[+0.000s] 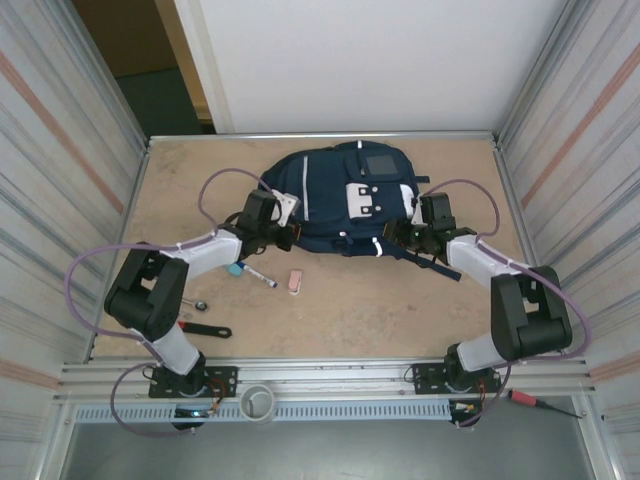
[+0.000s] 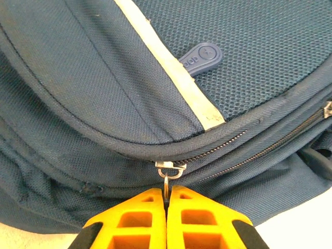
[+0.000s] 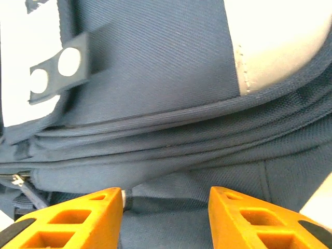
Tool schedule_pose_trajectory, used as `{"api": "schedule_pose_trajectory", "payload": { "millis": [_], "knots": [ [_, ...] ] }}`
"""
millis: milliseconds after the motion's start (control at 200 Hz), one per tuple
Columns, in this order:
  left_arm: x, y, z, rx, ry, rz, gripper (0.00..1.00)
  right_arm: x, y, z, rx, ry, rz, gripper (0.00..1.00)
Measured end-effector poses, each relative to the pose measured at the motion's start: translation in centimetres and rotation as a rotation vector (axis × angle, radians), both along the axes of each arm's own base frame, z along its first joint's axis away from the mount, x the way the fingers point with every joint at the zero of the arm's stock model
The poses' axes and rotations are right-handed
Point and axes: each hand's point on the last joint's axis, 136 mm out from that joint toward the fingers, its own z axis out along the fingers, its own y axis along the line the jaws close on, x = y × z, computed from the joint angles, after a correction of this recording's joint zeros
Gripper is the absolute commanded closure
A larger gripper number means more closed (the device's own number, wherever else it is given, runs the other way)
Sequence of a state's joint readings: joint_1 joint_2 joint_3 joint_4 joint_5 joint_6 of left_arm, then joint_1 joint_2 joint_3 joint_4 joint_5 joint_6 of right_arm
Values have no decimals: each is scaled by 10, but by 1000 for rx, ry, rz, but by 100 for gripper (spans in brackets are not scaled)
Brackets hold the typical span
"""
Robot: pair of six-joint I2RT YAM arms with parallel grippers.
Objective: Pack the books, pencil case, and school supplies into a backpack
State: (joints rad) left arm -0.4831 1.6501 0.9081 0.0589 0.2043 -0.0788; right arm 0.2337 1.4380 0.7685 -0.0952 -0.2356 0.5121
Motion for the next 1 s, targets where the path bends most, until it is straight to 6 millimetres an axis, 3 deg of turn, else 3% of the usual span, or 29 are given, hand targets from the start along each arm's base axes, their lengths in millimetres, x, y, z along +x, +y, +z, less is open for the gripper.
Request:
{"api": "schedule_pose_trajectory", "payload": {
  "millis": [255,376,541,807,887,1002],
  "knots": [
    [-5,-5,6,-18,-11,-22,100,0,72,51,47,-116,142,45],
    [-9,-12,7,-19,-19,-38,100,12,101,61,107,-120,152,45],
    [-14,-19,10,-23,-26,-61,100,24,118,49,172,-56,92,47],
    [-19,-25,12,-19,-33,-80,100,37,124,19,237,35,-18,53],
    [-18,-25,11,-15,-37,-82,100,43,128,17,255,42,-28,60],
    [-17,-23,11,-3,-47,-81,100,50,129,13,259,51,-39,78]
  ]
}}
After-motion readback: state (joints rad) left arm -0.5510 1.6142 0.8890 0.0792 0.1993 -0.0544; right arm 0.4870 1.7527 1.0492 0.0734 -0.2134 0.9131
